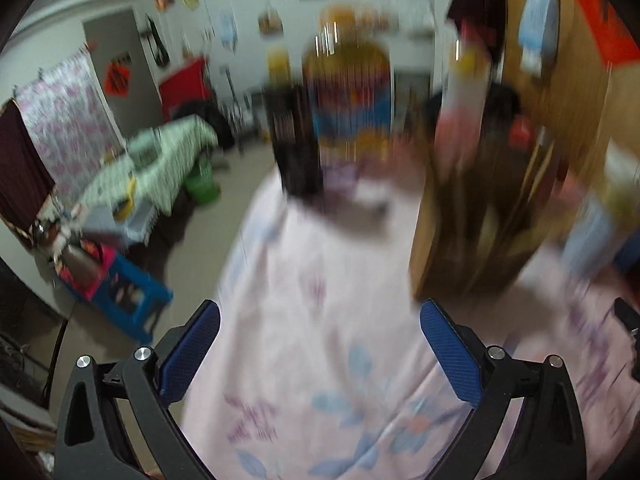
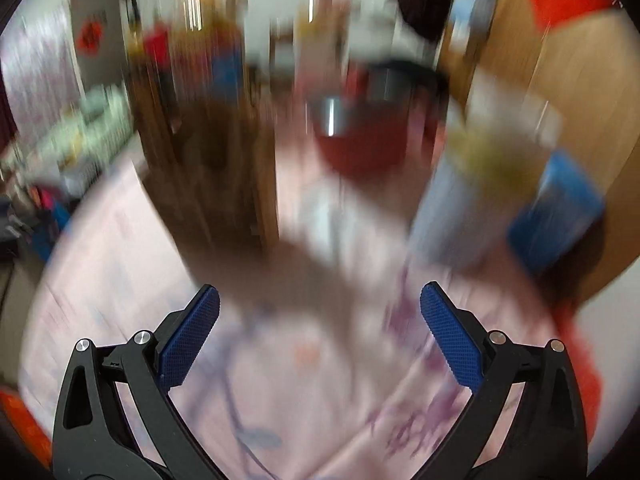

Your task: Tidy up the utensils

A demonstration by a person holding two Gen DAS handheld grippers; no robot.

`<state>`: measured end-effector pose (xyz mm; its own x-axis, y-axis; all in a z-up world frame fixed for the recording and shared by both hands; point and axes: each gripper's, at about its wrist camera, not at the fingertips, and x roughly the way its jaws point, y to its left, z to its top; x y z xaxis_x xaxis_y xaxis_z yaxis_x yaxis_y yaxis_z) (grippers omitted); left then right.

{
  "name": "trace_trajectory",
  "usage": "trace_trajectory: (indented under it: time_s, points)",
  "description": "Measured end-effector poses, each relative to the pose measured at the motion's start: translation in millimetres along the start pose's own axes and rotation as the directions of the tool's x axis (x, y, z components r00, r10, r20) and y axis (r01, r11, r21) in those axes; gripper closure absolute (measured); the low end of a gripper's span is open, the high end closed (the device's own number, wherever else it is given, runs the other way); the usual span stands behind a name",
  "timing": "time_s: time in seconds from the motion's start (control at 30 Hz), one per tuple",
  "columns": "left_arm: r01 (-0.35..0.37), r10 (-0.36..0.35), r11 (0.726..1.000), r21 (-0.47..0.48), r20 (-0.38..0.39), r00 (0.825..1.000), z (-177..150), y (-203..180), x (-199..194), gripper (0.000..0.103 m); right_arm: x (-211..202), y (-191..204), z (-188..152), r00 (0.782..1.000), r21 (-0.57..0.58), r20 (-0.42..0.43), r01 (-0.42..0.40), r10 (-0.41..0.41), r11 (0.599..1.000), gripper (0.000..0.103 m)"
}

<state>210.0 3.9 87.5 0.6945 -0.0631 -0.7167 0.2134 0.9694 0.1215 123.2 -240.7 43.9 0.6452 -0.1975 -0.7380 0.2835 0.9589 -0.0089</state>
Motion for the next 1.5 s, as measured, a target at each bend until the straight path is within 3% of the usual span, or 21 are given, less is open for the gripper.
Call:
trace_trajectory:
  time_s: [0.07,0.2,0.37,0.43,0.5,0.73,1.5]
  points:
    - [-0.015,0.015,1.000,-0.009,0.046,0.999,24.4,-1.2,-26.0,0.005,-46.7,3.5,31.5,0.989,0.020,0.151,-0.007,0.004,1.000,0.006]
    - [0.020,-0.016,0.998,-0.058,0.082,0.996,36.8,-6.9,-60.0,0.005,-85.1,16.2,48.3,0.970,0.037,0.243,-0.014,0.004,0.999,0.006]
    - [0.060,-0.060,0.998,-0.025,0.016,0.998,8.2,-31.7,-46.7,0.005,-55.6,25.3,18.2,0.994,0.051,0.112,0.016,-0.022,0.999,0.006]
    - [0.070,-0.070,0.997,-0.020,-0.041,0.997,-10.1,-38.0,-34.0,0.005,-34.8,21.7,4.4,1.000,0.079,0.021,-0.015,0.014,0.997,0.006]
    - [0.070,-0.071,0.997,-0.016,-0.075,0.995,-21.4,-39.9,-27.4,0.005,-28.8,18.6,-2.4,0.999,0.107,-0.006,-0.040,0.041,0.993,0.006]
    - [0.046,-0.047,0.999,-0.024,-0.042,0.998,-20.5,-32.0,-34.5,0.005,-33.2,22.7,5.3,1.000,0.072,0.021,-0.024,0.023,0.997,0.006]
    - [0.069,-0.069,0.998,-0.010,-0.019,0.997,-15.1,-37.5,-45.3,0.005,-38.4,24.2,1.4,0.999,0.063,0.025,-0.026,0.025,0.998,0.006]
